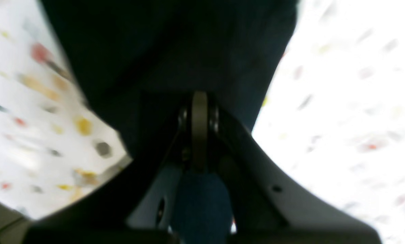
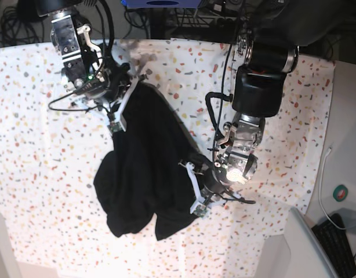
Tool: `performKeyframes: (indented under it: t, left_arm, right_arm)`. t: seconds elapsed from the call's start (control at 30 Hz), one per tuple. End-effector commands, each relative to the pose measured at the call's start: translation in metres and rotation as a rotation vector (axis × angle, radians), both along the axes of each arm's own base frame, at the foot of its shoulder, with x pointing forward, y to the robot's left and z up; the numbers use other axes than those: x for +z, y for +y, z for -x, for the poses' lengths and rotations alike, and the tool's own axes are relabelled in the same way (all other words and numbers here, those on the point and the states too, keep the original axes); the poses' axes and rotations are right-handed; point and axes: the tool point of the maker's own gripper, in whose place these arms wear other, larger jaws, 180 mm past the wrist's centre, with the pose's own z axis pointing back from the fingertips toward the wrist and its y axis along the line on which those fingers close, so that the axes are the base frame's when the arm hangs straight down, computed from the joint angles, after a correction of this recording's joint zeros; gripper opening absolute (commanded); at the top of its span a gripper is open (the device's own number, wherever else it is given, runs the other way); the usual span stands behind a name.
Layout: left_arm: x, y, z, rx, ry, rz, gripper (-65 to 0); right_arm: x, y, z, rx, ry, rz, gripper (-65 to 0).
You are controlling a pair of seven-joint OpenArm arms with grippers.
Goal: Layout the t-shirt on the table in an organized manner, then fold the t-shirt properly
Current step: 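Hold the shirt with both grippers and shake it out, then grasp the shirt with the right gripper and pull it flat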
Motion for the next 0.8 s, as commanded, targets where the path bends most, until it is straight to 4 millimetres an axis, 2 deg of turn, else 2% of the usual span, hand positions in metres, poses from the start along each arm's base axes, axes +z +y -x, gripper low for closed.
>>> performKeyframes:
  t: [0.0, 0.07, 0.13, 0.23, 0.3, 0.43, 0.47, 0.57, 0.63, 0.7, 0.77]
  left_arm:
    - [0.006, -0.001, -0.006, -0.001, -0.021, 0.006, -65.0]
    - [-0.003, 0.001, 0.004, 0.001, -0.002, 0.002, -65.0]
    - [-0.011, 0.007, 0.016, 0.005, 0.008, -0.006, -65.0]
    - [-0.018, 0.032, 0.042, 0.015, 0.001, -0.048, -65.0]
    - [-0.016, 0.041, 0.057, 0.013, -0.019, -0.067, -65.0]
    - [-0.018, 0.044, 0.100, 0.021, 0.022, -0.100, -65.0]
    - [-0.017, 0.042, 0.107, 0.025, 0.035, -0.106, -65.0]
    - [-0.019, 0.006, 0.135, -0.033, 0.066, -0.084, -65.0]
    - [-0.013, -0.016, 0.145, -0.071, 0.052, -0.060, -65.0]
    - [0.004, -0.024, 0.142, -0.076, 0.007, -0.040, -65.0]
    - [0.021, -0.014, 0.131, -0.043, -0.042, -0.039, -65.0]
  right_arm:
    - [0.000, -0.001, -0.010, -0.004, -0.012, -0.004, -65.0]
    - [-0.015, -0.016, -0.014, -0.037, 0.012, 0.014, -65.0]
    - [-0.025, -0.041, -0.019, -0.076, 0.026, 0.046, -65.0]
    - [-0.032, -0.073, -0.039, -0.120, 0.025, 0.088, -65.0]
    - [-0.029, -0.092, -0.059, -0.131, 0.007, 0.118, -65.0]
    - [-0.018, -0.115, -0.114, -0.157, -0.037, 0.148, -65.0]
    - [-0.015, -0.120, -0.128, -0.167, -0.050, 0.150, -65.0]
    - [0.004, -0.129, -0.173, -0.200, -0.114, 0.139, -65.0]
    - [0.020, -0.131, -0.197, -0.208, -0.170, 0.130, -65.0]
    - [0.037, -0.140, -0.212, -0.215, -0.209, 0.142, -65.0]
    - [0.057, -0.138, -0.222, -0.206, -0.247, 0.146, -65.0]
